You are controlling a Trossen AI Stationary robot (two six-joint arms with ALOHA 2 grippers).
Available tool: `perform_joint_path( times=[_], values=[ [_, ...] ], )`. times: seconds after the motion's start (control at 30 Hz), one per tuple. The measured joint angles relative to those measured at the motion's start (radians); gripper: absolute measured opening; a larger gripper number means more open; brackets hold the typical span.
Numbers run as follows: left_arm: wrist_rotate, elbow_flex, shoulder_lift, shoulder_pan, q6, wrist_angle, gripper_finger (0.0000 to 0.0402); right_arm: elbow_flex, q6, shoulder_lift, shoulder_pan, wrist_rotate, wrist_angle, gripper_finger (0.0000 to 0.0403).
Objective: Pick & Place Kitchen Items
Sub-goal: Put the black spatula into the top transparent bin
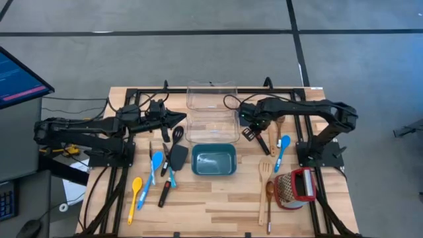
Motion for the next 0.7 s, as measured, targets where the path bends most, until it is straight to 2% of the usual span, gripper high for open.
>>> perform_joint_path(
  times=[0.13, 0.27, 0.5, 0.7],
  values=[
    [0.0, 0.0, 0.0, 0.0, 0.0, 0.0, 0.0002, 0.0, -0.034, 0.023, 0.0, 0.025, 0.031, 0.0137],
    [0.001, 0.0, 0.0, 0.0, 0.0, 0.0, 0.0002, 0.0, -0.044, 0.021, -0.009, 0.052, 0.035, 0.0152],
    [0.028, 0.0, 0.0, 0.0, 0.0, -0.001, 0.0002, 0.0, -0.118, -0.056, -0.027, 0.053, 0.034, 0.0116],
    [0.028, 0.0, 0.0, 0.0, 0.0, -0.002, 0.0002, -0.056, -0.267, -0.203, 0.006, 0.051, 0.085, 0.0085]
  ],
)
